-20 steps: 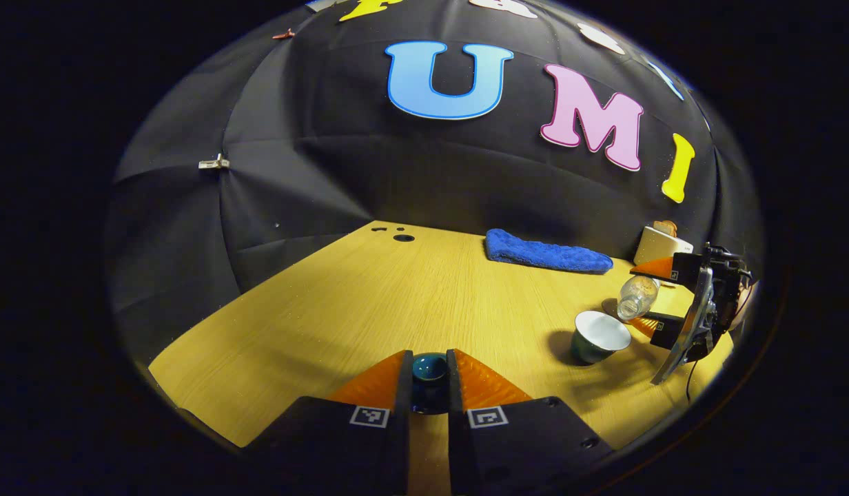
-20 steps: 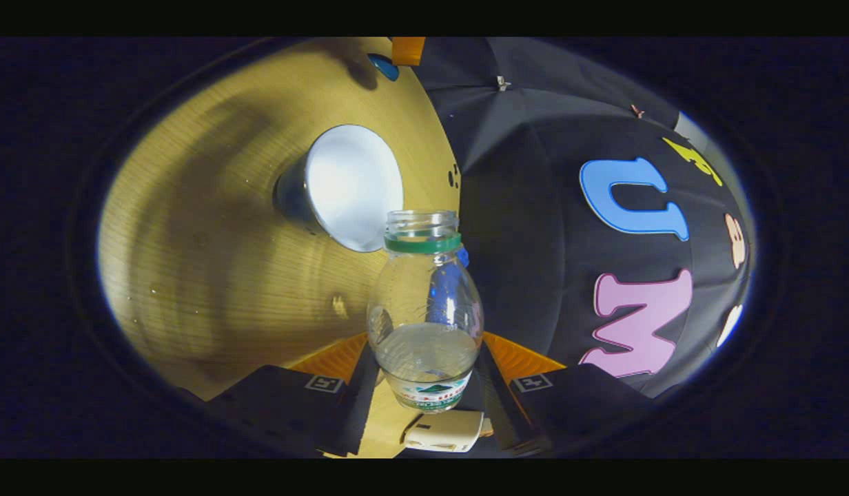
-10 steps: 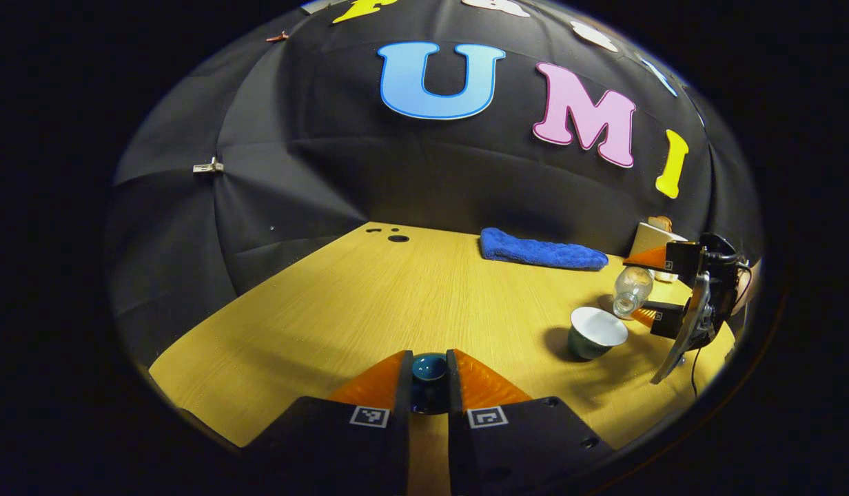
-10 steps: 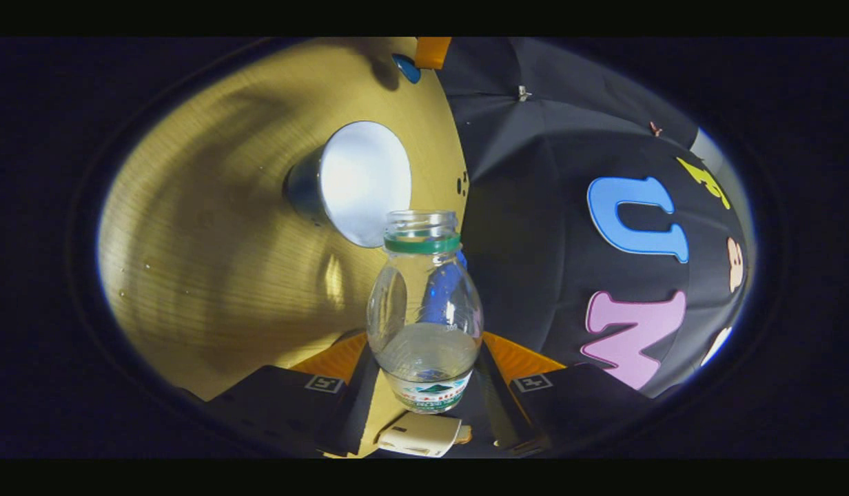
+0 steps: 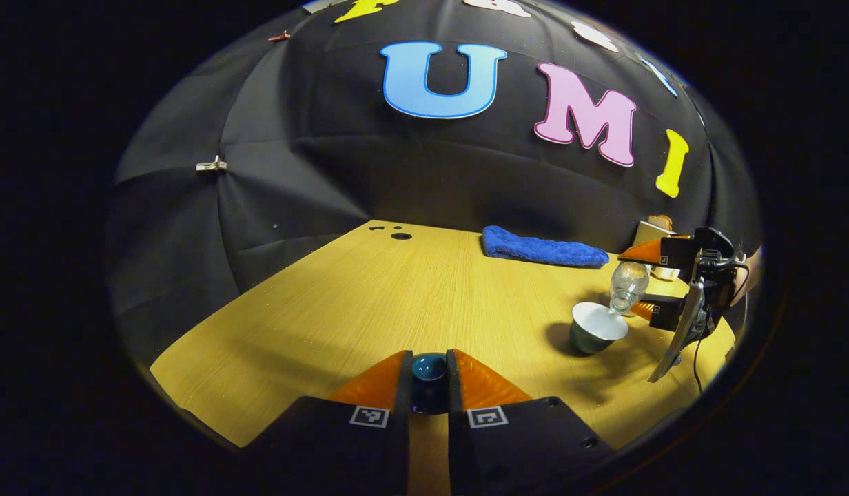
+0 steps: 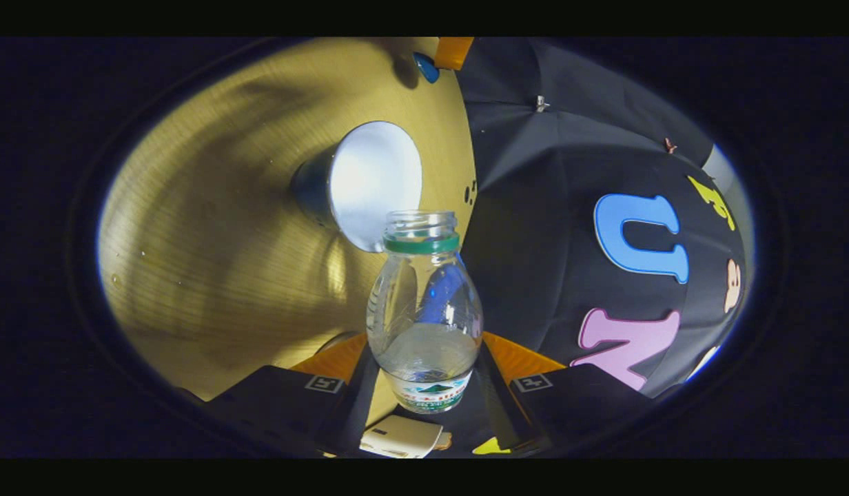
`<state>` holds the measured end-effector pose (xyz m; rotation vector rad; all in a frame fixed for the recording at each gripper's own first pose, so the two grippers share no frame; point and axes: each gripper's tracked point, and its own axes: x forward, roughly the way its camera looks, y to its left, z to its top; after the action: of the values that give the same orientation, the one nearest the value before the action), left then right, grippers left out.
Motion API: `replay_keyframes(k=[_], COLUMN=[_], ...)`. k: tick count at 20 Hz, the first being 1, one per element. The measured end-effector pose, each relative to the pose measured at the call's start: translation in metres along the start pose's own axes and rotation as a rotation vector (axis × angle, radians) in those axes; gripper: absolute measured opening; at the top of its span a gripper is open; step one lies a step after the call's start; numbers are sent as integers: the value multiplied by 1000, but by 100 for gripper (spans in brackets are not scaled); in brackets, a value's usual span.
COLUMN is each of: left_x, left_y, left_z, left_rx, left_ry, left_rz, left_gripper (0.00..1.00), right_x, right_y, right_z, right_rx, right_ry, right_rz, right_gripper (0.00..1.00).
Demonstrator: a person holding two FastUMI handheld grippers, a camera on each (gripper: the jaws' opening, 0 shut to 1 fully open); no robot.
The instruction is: Open the teacup lid with one hand, grasp the water bottle and pour water into the teacup with the other hand; after pouring, place the water bottle on the coaster and then close the teacup lid.
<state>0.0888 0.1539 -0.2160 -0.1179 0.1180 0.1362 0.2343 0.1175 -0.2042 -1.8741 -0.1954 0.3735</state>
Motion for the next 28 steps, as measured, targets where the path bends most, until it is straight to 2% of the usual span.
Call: replay_keyframes(k=[13,28], left_x=[-3,-4], left_y=[5,-3], left_z=[-4,-9], left_rx=[-16,-38], left_ry=[4,14], left_rz=[13,24], left_gripper=[27,27], right_x=[4,14], right_y=[-6,-17], right_z=[5,2], right_rx=[-100,-206], right_ry=[-69,-122], right_rz=[-1,-36], right_gripper=[74,73])
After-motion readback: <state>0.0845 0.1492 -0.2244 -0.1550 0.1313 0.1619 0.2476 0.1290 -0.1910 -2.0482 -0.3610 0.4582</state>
